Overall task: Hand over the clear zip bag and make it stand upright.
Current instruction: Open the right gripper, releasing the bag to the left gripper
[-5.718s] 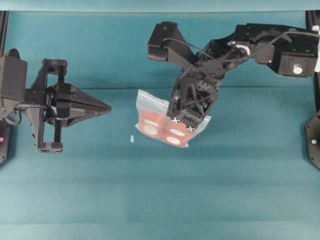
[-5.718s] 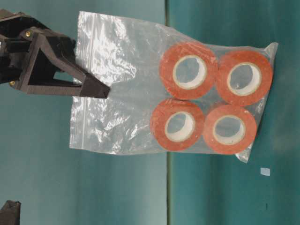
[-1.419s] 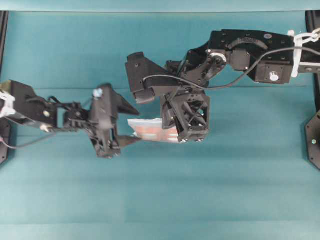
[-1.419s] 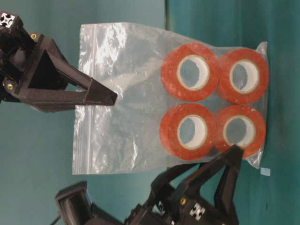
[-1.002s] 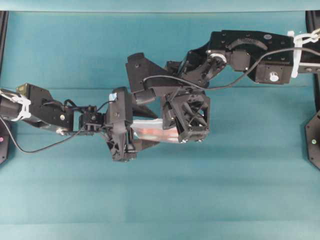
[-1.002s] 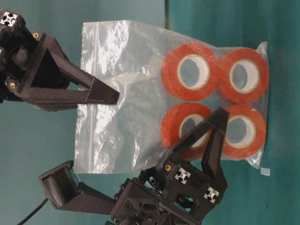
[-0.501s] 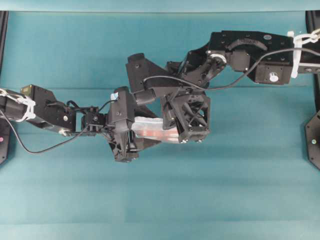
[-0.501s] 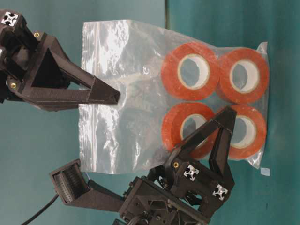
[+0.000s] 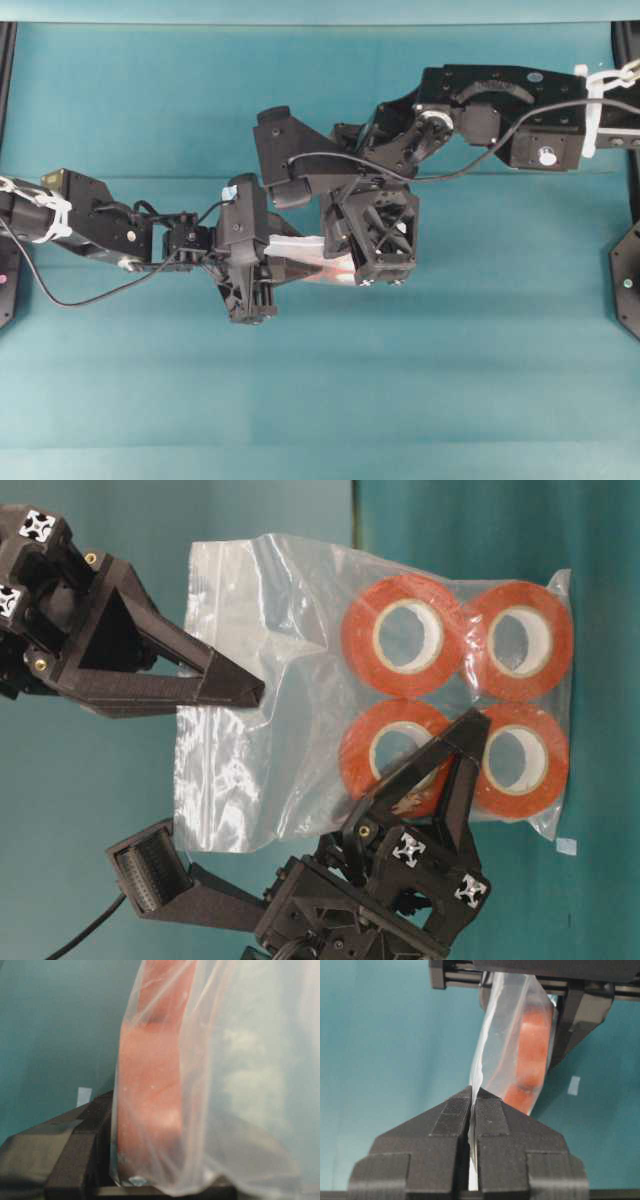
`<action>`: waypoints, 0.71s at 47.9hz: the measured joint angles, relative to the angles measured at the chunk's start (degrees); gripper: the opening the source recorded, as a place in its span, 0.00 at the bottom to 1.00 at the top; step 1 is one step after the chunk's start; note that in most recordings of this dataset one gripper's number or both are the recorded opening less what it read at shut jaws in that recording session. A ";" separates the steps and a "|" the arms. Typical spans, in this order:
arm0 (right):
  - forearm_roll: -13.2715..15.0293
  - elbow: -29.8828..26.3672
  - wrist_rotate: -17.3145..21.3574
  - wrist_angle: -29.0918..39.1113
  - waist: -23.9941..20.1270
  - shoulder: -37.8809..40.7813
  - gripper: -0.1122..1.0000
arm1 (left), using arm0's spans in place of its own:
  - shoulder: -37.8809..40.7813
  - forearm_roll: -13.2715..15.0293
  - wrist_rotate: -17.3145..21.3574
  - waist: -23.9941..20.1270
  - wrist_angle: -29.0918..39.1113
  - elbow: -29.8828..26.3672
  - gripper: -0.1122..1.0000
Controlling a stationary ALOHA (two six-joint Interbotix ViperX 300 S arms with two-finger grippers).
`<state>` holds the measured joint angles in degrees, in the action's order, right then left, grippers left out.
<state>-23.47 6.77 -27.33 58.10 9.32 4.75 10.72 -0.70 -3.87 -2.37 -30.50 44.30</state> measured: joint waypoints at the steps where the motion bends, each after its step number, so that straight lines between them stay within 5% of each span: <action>1: -0.09 0.09 -0.09 -0.09 0.00 0.00 0.11 | 0.00 0.00 0.00 -0.09 0.00 0.00 0.31; 34: -0.09 0.79 0.00 -0.88 1.32 -0.44 0.14 | 0.00 0.00 2.99 0.44 0.18 0.00 0.31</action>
<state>-23.55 7.56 -27.33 57.22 10.63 4.31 10.72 -0.70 -0.88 -1.93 -30.32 44.30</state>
